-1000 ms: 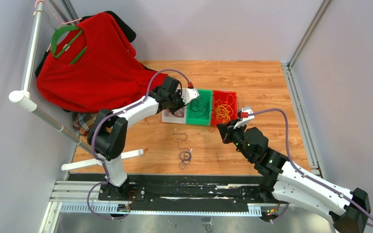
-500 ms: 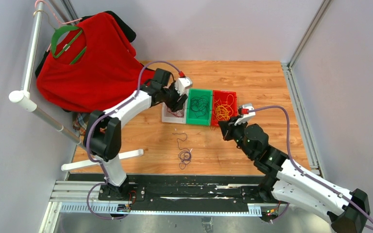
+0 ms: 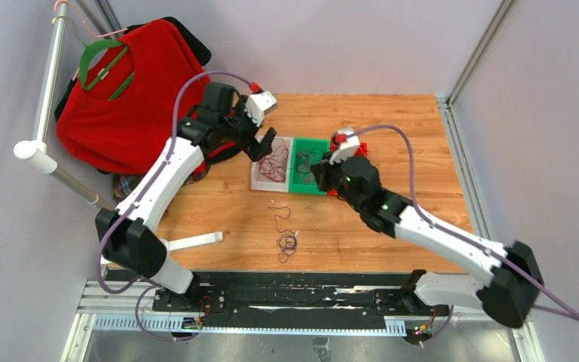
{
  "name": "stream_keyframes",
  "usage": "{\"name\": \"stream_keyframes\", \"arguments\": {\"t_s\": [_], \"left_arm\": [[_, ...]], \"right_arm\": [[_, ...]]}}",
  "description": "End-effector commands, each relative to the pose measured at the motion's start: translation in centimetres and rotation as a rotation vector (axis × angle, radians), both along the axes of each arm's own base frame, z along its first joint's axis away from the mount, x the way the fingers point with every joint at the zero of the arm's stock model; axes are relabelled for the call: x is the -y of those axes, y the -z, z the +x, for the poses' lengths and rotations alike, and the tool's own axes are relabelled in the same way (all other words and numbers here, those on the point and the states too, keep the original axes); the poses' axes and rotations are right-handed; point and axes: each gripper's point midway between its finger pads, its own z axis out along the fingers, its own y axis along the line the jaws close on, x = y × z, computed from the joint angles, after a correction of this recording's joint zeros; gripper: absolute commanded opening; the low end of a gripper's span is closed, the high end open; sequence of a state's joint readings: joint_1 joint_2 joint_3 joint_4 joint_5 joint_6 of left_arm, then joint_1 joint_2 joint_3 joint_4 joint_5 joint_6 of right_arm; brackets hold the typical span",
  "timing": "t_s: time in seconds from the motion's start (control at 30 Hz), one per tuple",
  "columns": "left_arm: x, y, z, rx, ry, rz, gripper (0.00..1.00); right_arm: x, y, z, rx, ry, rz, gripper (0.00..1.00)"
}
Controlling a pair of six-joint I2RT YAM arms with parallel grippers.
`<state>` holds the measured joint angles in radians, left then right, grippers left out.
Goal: Untangle the cables
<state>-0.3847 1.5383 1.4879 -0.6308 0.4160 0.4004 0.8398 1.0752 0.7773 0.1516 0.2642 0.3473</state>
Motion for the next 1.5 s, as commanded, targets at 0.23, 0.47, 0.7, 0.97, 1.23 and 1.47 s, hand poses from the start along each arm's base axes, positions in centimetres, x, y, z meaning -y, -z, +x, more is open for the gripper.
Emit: {"name": "stream_keyframes", "arguments": {"t_s": [0.23,0.47,0.7,0.97,1.23,1.47], "left_arm": [[-9.5,-7.0,-2.1,0.078,-0.335,-0.041,0.98],[-11.5,-6.6,-3.5,0.058,-0.355,-0.028,0.98],[-10.9,-5.4,-4.9,0.024,-0.302,-0.030,0.98],[-10.2,-5.3,-5.6,-0.008,-0.257,-0.044,0.98],[-9.6,-4.2,-7.0,-0.031,-0.170,-0.030,0.98],[-5.7,1.4,-11.4,-0.210,0.081,-0.081,1.00]], "right_arm": [[-11.2,2.5,9.0,-0.108,-0.068,-0.083,0.01],[-13.6,9.1,12.4,-0.184,-0.049,-0.236,0.01],[-14.7,10.2,13.4,-0.209,-0.069,-0.299,0.28],[-14.6,6.0,13.3,-0.147,-0.096,-0.286,0.61],[-12.4,4.1,11.2,-0.113,-0.089,-0.282,0.61],[-7.1,3.4,5.1,-0.098,-0.074,-0.219,0.65]]}}
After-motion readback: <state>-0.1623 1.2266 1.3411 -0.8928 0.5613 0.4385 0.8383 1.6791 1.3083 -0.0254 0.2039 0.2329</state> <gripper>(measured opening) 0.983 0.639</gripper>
